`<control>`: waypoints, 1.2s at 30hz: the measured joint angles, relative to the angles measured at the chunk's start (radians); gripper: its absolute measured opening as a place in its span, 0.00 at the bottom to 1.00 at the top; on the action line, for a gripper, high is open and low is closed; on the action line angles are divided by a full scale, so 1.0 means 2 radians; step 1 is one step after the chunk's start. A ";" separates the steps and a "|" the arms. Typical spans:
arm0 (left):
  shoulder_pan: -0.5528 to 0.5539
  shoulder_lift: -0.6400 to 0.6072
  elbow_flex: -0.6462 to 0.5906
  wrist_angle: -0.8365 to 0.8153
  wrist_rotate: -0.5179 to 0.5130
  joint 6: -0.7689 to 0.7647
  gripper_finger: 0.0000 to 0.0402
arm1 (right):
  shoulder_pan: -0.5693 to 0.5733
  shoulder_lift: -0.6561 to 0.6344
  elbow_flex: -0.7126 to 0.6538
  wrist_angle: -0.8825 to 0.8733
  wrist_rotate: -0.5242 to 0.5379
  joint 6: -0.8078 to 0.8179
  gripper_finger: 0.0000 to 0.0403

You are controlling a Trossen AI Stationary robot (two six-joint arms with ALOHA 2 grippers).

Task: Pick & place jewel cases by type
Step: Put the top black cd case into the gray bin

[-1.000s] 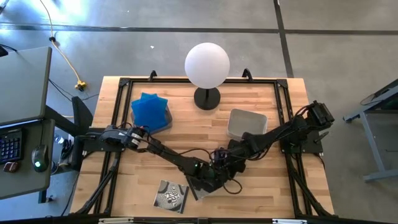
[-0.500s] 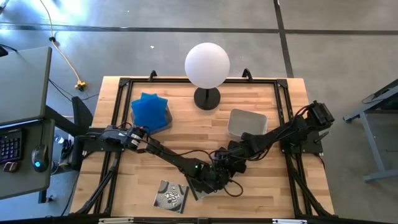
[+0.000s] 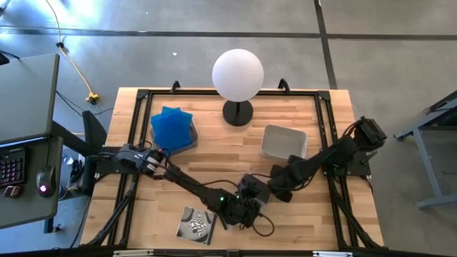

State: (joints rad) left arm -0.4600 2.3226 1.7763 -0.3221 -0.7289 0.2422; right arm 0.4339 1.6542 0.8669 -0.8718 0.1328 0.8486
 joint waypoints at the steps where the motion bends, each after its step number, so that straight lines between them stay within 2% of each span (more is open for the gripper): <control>1: -0.001 0.000 0.000 -0.002 -0.003 0.000 0.08 | 0.009 -0.001 0.000 -0.012 -0.005 0.016 0.34; 8: 0.002 0.002 0.041 -0.072 -0.009 -0.060 0.08 | 0.091 -0.003 0.000 -0.028 -0.045 0.122 0.34; 14: 0.027 0.003 0.103 -0.147 -0.007 -0.099 0.07 | 0.189 -0.003 0.000 -0.027 -0.044 0.237 0.34; 19: 0.060 0.003 0.147 -0.181 -0.004 -0.107 0.07 | 0.272 -0.004 0.000 -0.018 -0.021 0.345 0.34; 22: 0.081 0.003 0.180 -0.180 0.017 -0.071 0.07 | 0.311 -0.004 0.000 0.008 0.012 0.380 0.34; 26: 0.113 0.003 0.223 -0.153 0.076 -0.030 0.07 | 0.341 -0.004 0.000 0.041 0.080 0.385 0.34; 32: 0.182 0.002 0.238 -0.078 0.266 0.030 0.07 | 0.346 -0.004 0.000 0.067 0.147 0.344 0.34; 34: 0.206 0.002 0.238 -0.070 0.300 0.042 0.07 | 0.345 -0.004 0.000 0.070 0.163 0.332 0.34; 36: 0.227 0.002 0.238 -0.070 0.312 0.045 0.07 | 0.343 -0.004 0.000 0.071 0.169 0.325 0.34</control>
State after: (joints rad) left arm -0.0058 2.3276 2.2517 -0.4618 -0.1057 0.3318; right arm 1.1190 1.6463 0.8677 -0.7298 0.4702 1.4985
